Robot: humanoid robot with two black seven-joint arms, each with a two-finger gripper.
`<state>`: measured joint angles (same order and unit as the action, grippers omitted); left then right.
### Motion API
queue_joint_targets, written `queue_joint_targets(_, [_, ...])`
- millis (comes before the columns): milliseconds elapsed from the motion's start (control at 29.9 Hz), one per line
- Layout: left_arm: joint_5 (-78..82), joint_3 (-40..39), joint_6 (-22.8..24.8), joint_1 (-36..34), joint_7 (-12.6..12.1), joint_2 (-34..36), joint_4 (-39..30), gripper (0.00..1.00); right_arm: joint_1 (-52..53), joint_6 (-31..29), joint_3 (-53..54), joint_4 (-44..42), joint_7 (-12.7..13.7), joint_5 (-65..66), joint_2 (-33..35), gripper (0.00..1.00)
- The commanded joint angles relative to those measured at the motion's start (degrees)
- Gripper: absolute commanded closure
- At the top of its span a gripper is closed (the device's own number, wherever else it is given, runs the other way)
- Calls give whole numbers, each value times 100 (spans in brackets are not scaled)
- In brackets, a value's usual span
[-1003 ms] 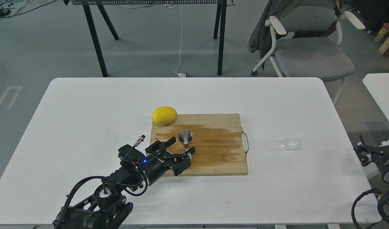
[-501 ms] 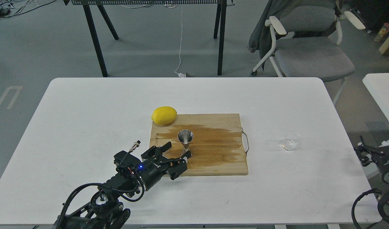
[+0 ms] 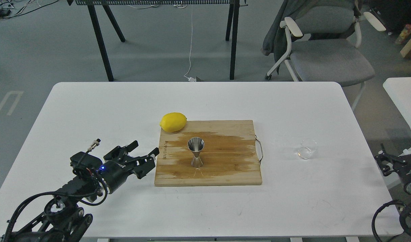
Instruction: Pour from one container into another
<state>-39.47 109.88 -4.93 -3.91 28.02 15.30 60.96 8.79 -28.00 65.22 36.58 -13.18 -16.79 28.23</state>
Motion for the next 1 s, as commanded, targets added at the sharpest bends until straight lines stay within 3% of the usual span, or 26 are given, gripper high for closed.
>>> queue_joint_targets(0, [-464, -344, 772, -4, -2, 552, 153, 7, -9, 0, 8, 7, 0, 0, -1, 0])
queue_joint_targets(134, [-658, -879, 1659, -22, -2, 974, 223, 7, -9, 0, 17, -2, 0, 0, -1, 0])
queue_joint_targets(267, [-764, -1818, 3221, -92, -2, 1037, 206, 6, -9, 0, 43, 7, 0, 0, -1, 0])
queue_joint_targets(501, [-764, -3514, 3293, -443, -2, 520, 109, 5, 17, 0, 8, 59, 0, 0, -1, 0])
queue_joint_targets(635, [-747, -5183, 3293, -1407, -2, -139, -100, 5, 79, 0, -9, 103, 9, 9, -1, 0])
queue_joint_targets(769, [-668, -6985, 3293, -2690, -2, -632, -1136, 5, 211, 0, -18, 103, 35, 9, -1, 0])
queue_joint_targets(969, [-676, -9218, 3293, -4133, -2, -572, -3053, 5, 290, 0, -27, 95, 61, 18, 16, 0])
